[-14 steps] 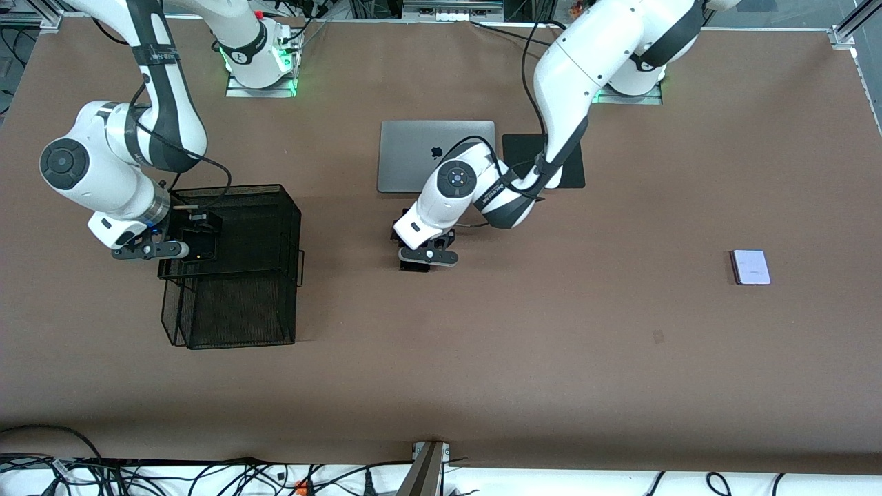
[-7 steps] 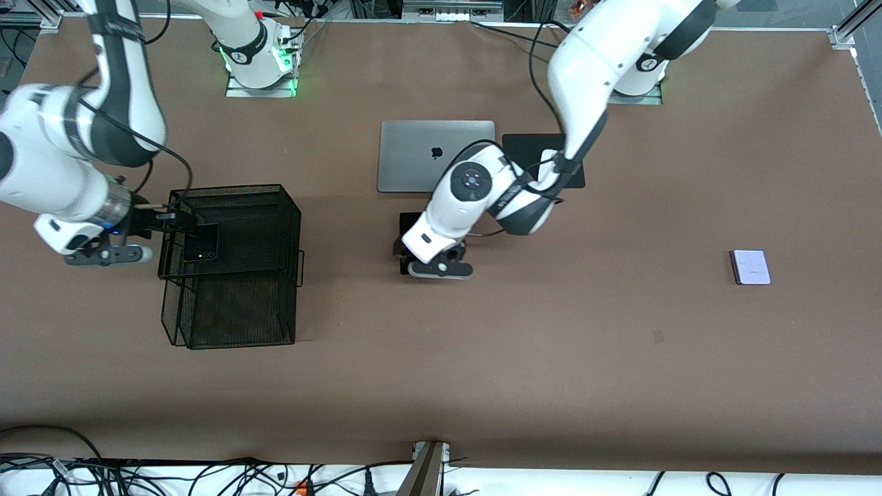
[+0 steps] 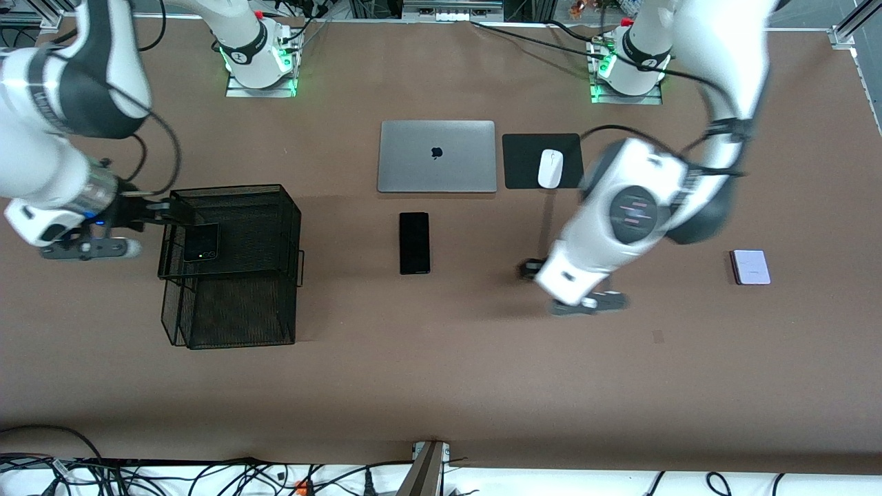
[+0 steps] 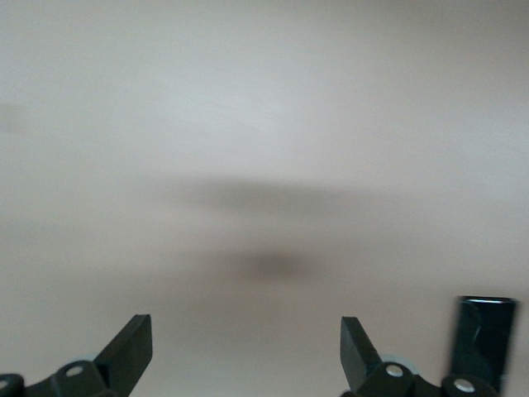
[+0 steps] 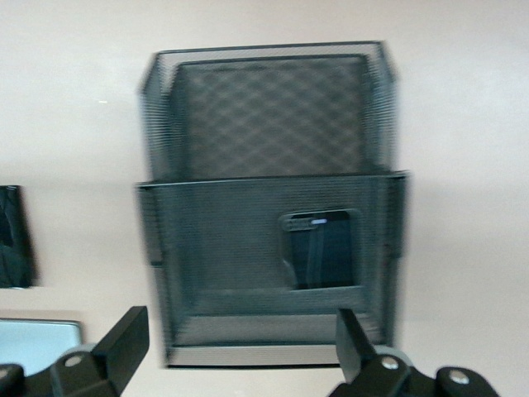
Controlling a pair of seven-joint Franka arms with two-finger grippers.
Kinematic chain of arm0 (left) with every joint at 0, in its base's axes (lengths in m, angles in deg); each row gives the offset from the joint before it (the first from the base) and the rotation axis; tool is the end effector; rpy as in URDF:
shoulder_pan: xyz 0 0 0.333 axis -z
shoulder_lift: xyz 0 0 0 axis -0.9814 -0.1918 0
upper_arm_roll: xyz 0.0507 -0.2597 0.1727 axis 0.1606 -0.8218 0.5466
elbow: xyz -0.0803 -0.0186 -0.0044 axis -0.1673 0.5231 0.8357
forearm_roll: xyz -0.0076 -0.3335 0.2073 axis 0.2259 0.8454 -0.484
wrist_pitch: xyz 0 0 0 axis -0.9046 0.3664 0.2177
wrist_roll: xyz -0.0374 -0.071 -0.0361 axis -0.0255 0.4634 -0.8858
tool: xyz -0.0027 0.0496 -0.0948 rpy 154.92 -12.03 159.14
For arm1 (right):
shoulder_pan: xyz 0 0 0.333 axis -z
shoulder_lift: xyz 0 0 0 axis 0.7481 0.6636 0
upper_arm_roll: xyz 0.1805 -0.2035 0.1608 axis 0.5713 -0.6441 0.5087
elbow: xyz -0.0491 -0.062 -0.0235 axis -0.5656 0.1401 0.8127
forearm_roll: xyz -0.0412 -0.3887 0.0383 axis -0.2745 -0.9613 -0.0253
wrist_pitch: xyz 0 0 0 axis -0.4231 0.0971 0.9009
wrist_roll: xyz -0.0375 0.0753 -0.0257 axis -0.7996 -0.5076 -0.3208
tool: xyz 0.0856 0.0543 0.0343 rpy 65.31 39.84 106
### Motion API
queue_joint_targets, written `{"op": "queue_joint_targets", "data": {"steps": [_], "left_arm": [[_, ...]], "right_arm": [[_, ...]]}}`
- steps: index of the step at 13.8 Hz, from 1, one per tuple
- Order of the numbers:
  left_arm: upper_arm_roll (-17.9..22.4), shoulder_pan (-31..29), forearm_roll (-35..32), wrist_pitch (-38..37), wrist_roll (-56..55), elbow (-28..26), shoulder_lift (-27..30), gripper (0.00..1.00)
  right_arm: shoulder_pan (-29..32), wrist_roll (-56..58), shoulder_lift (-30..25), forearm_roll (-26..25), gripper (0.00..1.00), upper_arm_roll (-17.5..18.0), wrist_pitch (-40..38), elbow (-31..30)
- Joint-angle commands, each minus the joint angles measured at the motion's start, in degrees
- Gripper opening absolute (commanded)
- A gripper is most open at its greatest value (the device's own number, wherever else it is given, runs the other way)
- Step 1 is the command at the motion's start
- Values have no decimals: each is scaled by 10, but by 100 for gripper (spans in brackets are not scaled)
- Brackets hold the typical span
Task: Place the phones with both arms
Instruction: 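Release the flip phone in the basket while the left gripper sets down the tall phone, then grasp the tall phone with the right gripper while the left gripper grasps the white phone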
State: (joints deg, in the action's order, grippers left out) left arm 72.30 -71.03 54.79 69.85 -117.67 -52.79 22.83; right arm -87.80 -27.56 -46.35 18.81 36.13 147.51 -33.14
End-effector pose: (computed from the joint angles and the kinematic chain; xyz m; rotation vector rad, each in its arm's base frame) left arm 0.6771 -0.2272 0.3943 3.0846 0.2176 -0.1297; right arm 0.6061 0.0902 0.4778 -3.1238 0.0024 0.1079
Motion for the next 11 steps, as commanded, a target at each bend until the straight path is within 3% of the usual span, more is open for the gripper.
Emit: {"op": "queue_joint_targets", "data": {"steps": [1,4,9,11], "left_arm": [[-6,-86,-37,-10,76,-31,20,100],[-7,-154,-137,-2,153,-59,21,100],[-13,-307,-138,122,279,-155,19,100],[-13,-353,-137,211,337,-201,10,100]], "right_arm": [[-80,-137,36,9,100,-2,-5,34],[-172,-267,113,21,100,-2,0,100],[-258,-338,227,118,100,0,111,121],[-263,-335,263,125,100,17,147,119]]}}
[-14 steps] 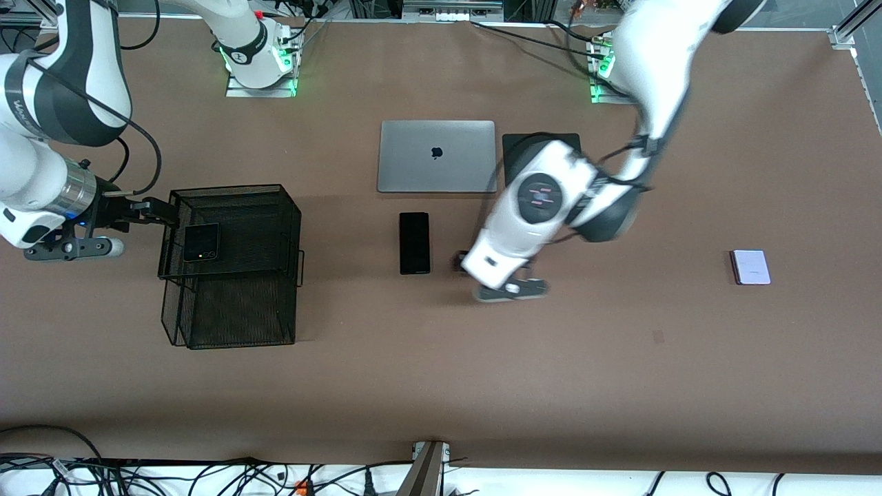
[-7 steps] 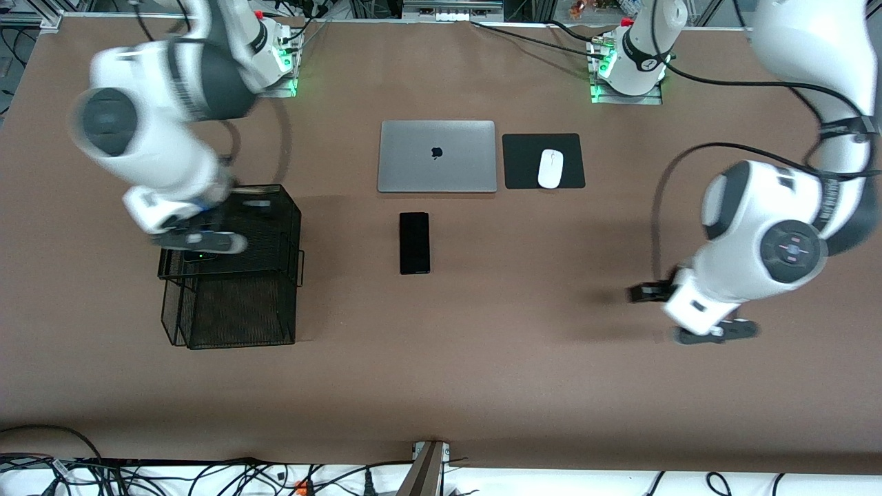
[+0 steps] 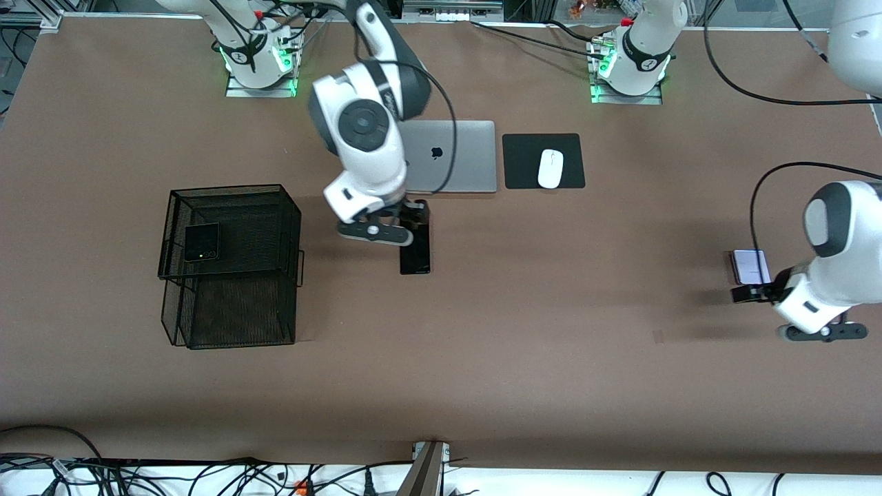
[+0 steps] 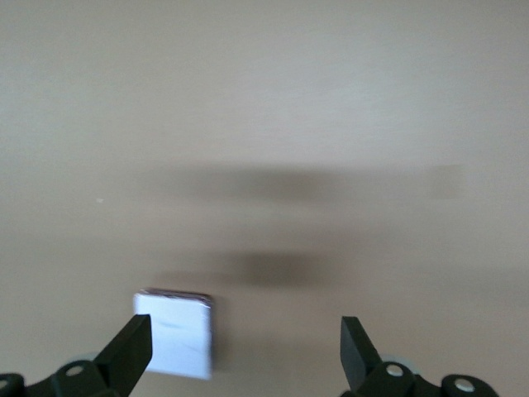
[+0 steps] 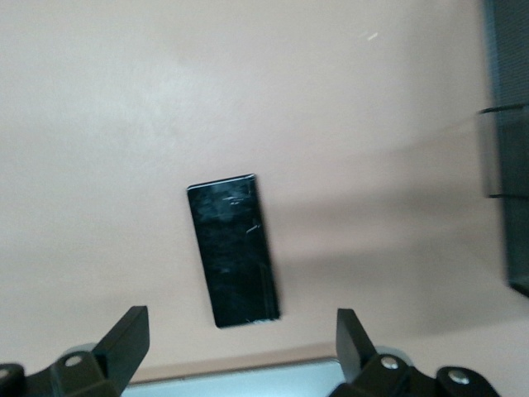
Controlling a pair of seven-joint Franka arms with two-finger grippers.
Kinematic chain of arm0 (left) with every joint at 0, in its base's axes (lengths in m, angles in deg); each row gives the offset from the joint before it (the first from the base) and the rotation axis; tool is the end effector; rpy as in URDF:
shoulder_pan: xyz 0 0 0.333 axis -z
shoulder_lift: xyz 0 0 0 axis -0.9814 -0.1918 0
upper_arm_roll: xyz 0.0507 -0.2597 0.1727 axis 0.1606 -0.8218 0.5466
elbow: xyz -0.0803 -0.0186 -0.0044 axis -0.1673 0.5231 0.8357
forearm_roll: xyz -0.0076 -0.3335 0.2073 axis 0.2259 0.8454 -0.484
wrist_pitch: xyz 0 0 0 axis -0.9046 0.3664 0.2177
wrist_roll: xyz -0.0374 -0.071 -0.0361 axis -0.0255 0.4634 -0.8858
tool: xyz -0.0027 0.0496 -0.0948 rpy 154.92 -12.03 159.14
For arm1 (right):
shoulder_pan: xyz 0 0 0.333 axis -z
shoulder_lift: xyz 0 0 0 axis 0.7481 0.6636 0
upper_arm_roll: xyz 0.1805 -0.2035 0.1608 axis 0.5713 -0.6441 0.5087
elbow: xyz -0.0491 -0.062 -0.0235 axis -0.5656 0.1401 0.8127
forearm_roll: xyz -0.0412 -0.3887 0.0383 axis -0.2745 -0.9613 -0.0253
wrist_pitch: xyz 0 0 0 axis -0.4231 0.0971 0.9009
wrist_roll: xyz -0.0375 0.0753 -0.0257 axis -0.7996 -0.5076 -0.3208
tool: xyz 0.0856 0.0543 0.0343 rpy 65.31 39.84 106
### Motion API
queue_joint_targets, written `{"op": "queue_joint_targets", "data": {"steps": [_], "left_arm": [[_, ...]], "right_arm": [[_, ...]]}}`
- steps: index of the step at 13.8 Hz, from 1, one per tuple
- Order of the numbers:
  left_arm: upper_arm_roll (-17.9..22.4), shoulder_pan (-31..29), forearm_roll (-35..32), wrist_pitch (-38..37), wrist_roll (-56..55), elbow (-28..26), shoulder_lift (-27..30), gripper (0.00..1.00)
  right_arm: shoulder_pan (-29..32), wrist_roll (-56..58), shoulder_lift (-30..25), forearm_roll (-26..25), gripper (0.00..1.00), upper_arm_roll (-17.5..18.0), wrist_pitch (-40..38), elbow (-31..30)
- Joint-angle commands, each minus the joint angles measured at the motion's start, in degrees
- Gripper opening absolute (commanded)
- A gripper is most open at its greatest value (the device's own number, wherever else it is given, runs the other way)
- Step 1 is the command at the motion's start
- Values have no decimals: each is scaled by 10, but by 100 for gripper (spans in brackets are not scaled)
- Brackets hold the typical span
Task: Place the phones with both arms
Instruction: 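Grasp the tall phone with the right gripper while the left gripper grasps the white phone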
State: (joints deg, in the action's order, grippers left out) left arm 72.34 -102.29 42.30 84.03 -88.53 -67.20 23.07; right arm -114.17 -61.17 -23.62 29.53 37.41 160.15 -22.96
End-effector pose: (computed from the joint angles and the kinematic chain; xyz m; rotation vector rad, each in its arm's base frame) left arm 0.6752 0.1489 0.3022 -3.0400 -0.0786 0.0893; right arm 0.5386 0.4469 0.3445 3.1178 -0.2117 0.0187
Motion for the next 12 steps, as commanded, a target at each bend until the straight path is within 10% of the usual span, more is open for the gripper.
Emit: {"op": "queue_joint_targets", "data": {"steps": [1,12], "left_arm": [[-14,-63,-12,108,63,-83,3,100],[-14,-132,-16,223,101,-193,-22,100]], "right_arm": [[3,7,50,18,100,8,41,13],[30,47,141,34,100,82,185,-23]]}}
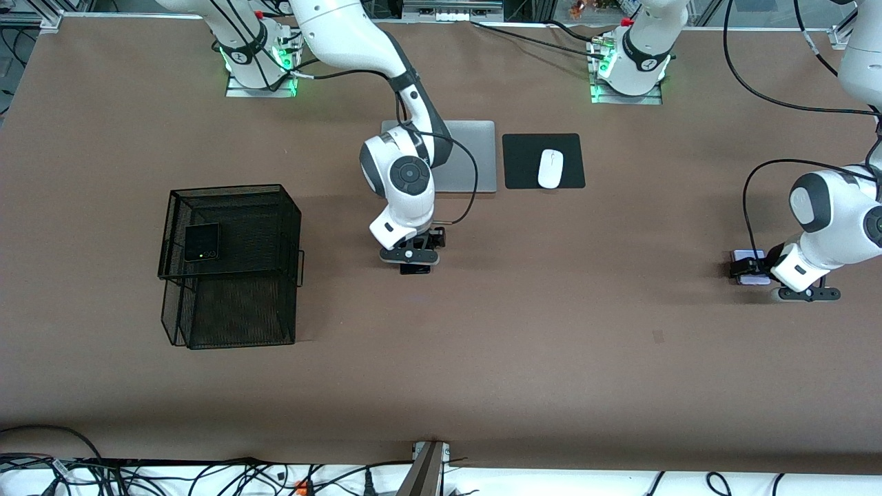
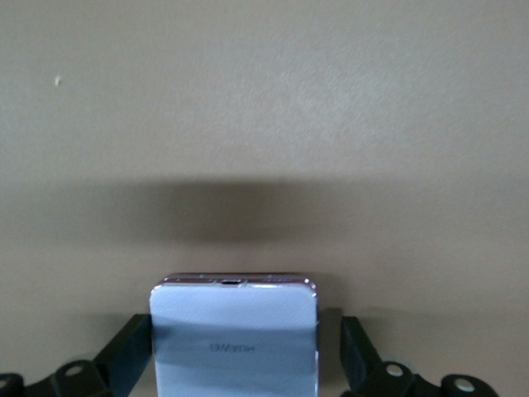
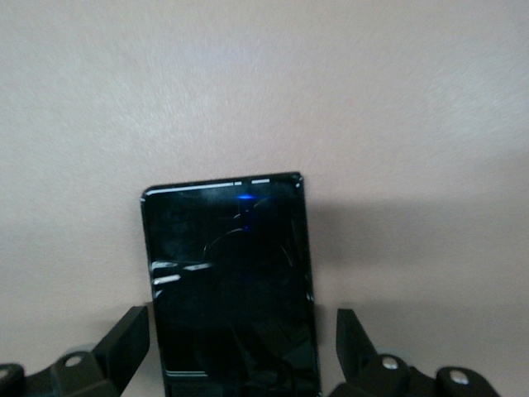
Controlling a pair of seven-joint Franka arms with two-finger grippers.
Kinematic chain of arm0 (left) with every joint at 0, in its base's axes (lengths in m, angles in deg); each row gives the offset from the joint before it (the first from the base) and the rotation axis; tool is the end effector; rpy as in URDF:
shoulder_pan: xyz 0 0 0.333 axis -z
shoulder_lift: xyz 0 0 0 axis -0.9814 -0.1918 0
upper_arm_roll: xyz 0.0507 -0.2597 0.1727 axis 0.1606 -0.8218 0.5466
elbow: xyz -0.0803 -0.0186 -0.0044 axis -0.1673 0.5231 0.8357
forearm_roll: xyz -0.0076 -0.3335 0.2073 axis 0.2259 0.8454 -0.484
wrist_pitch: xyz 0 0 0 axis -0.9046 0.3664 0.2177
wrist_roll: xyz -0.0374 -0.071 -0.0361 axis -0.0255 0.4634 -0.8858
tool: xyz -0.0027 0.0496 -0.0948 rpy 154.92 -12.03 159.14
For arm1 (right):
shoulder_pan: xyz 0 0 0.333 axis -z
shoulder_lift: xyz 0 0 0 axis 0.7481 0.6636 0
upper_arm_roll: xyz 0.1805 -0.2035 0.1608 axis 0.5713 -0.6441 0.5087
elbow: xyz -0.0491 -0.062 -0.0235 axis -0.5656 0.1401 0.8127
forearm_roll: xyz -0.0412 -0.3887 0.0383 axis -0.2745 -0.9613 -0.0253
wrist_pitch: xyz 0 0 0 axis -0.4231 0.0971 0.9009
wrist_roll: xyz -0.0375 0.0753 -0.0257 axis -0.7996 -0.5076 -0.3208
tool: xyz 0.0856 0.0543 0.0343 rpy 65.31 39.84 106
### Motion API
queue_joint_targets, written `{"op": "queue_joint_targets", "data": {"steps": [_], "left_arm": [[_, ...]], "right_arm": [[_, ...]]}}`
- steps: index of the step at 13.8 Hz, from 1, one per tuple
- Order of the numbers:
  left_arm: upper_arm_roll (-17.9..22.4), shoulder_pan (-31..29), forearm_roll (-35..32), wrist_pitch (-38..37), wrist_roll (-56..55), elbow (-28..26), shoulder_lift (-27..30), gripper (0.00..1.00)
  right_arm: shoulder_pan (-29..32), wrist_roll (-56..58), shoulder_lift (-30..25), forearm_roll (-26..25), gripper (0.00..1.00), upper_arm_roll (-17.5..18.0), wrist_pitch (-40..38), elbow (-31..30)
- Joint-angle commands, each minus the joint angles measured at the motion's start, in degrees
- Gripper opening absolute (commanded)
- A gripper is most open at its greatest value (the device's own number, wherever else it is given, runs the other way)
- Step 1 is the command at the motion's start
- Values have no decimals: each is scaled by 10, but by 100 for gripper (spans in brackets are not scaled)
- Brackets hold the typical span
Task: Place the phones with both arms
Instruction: 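Grasp the tall phone with the right gripper while the left gripper grasps the white phone, then carry the tall phone into the basket while the left gripper carries the white phone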
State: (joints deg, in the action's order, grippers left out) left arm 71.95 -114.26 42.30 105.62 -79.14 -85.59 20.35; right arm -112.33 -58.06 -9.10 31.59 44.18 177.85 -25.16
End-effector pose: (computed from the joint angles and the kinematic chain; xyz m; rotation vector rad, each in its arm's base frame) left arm 0.5841 0.2291 0.1708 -3.1282 -0.0332 0.0579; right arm 0.5228 0.4688 0.1697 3.0856 -0.0690 0.0918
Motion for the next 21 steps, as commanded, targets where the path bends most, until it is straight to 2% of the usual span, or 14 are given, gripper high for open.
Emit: {"op": "queue_joint_targets", "data": {"steps": [1,2,3,4,5,6,8,9,11,12,15,17,19,21], "left_arm": [[-10,-12,-16,7,7,-9,5,100],[-10,-12,-16,7,7,-9,4,100],[-10,-14,-16,7,7,-10,3,100],[-10,-18,-16,7,7,-16,3,100],[-10,-19,-16,7,7,-21,3,99],[-10,-18,-16,5,7,-23,2,88],[-11,-11,-16,-16,4,-19,8,36],[-15,-10,-16,-30,2,-14,11,30],[-42,-10,-16,-59,-3,-2,35,30],[-64,-10,-15,-97,-5,18,49,30],[-147,14,-15,-281,-56,132,50,32],[-154,93,-13,-367,-87,194,50,32],[-153,183,-7,-409,-137,239,46,34],[-153,248,19,-410,-199,246,43,34]], "right_arm": [[12,16,-4,14,100,14,8,-1],[14,17,-4,14,84,14,9,-1],[14,18,-4,14,47,14,8,-1],[15,24,-7,14,25,14,4,0],[15,30,-10,14,15,13,1,1],[19,31,-16,14,15,13,1,2],[26,30,-37,13,15,7,-26,9],[29,29,-53,13,15,0,-56,20],[39,30,-85,12,15,-19,-137,55],[43,31,-96,12,15,-33,-170,70],[48,58,-137,11,15,-74,-245,87],[75,105,-174,7,15,-85,-282,84],[135,150,-227,-4,15,-66,-330,68],[172,185,-281,-63,15,-48,-334,18]]}}
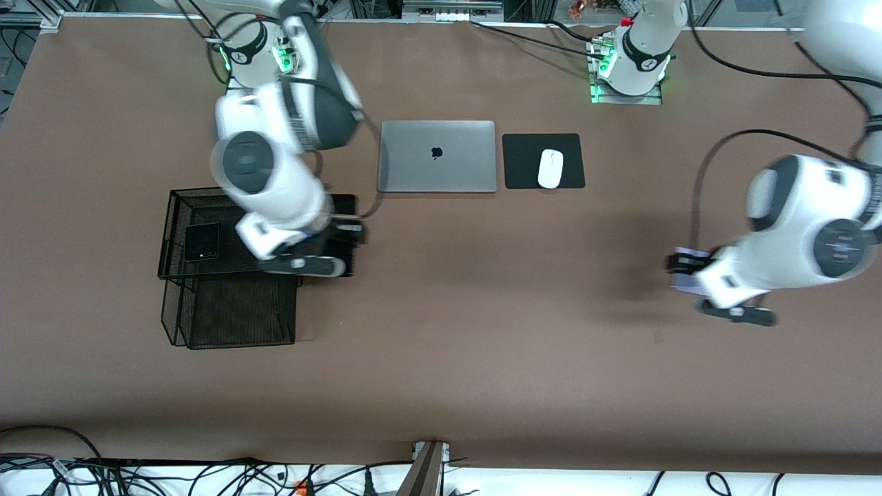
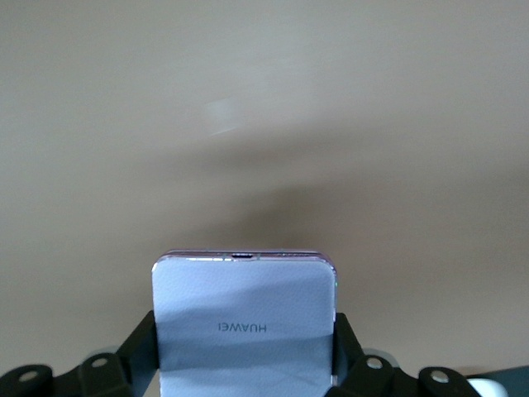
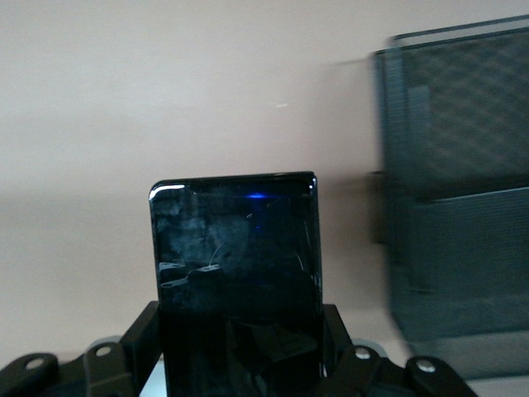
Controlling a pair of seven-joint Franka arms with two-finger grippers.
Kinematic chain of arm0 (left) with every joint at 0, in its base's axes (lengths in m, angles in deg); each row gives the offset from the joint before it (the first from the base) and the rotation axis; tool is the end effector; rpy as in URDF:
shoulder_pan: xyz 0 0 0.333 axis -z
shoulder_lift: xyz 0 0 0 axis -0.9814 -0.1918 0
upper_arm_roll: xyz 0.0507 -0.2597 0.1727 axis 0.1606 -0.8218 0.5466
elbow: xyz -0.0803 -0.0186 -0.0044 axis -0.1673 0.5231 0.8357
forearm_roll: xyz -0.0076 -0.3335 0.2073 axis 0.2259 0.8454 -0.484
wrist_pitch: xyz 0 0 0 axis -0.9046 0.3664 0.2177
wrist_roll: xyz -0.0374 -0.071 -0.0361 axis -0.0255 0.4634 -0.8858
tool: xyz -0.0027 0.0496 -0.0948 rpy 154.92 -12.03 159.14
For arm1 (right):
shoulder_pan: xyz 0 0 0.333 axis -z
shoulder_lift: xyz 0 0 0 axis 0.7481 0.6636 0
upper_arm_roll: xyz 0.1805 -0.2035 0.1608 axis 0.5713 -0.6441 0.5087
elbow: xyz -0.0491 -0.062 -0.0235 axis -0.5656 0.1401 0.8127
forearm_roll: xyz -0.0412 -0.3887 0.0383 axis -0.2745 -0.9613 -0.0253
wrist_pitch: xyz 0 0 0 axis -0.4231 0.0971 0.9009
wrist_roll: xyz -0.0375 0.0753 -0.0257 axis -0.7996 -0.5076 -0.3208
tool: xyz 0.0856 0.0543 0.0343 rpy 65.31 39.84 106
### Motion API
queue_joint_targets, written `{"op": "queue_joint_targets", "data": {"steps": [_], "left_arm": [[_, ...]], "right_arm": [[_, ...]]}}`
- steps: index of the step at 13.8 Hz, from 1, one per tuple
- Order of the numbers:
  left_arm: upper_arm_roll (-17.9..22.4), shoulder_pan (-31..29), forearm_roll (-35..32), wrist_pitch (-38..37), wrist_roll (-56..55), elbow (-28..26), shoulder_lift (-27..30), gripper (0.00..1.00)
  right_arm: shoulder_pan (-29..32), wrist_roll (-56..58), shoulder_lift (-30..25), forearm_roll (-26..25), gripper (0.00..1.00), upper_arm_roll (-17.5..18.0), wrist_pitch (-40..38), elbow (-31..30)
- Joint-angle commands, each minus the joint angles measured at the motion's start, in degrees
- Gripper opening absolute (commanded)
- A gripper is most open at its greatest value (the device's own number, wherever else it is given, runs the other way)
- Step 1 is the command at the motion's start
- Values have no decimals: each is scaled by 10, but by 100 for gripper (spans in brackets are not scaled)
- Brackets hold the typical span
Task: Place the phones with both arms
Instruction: 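Carry the tall phone into the basket while the left gripper carries the white phone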
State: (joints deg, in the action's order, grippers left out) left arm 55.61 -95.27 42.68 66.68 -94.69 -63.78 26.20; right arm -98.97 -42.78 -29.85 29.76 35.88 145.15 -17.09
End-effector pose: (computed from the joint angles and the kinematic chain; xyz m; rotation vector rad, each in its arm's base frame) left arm 0.6636 -0.0906 0.3732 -3.0901 0.2975 0.2816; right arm 0.6216 0.2850 0.4406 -3.1096 0.1063 0.1226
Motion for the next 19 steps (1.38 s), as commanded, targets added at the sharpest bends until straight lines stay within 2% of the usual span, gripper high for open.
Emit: {"op": "queue_joint_targets", "data": {"steps": [1,2,4,5,9,10,13,14,15,16,17,18,19], "left_arm": [[10,87,31,-15,-74,28,-25,34],[10,124,48,-8,-110,35,-41,33],[10,169,73,64,-167,52,-73,34],[11,194,90,103,-191,52,-83,34],[14,289,106,283,-318,51,-141,36],[14,312,104,327,-345,51,-161,38],[29,362,103,397,-396,55,-208,38],[29,368,102,413,-404,55,-220,38],[30,374,106,427,-406,55,-230,38],[30,379,105,437,-406,55,-238,39],[30,380,105,445,-406,53,-242,39],[30,380,106,449,-406,53,-246,50],[30,380,105,449,-406,53,-246,74]], "right_arm": [[63,41,-109,-77,15,56,9,-103],[97,48,-142,-100,15,88,36,-148],[172,70,-195,-125,15,154,104,-244],[200,82,-209,-128,15,175,137,-285],[307,142,-214,-127,15,258,300,-418],[319,146,-205,-127,15,271,324,-429],[321,148,-186,-127,16,272,333,-429],[321,148,-179,-127,20,272,332,-429],[321,148,-173,-127,52,272,331,-428],[322,149,-172,-127,100,272,326,-420],[323,153,-174,-126,100,271,322,-407],[323,152,-180,-126,100,271,298,-393],[324,149,-181,-125,100,269,259,-365]]}}
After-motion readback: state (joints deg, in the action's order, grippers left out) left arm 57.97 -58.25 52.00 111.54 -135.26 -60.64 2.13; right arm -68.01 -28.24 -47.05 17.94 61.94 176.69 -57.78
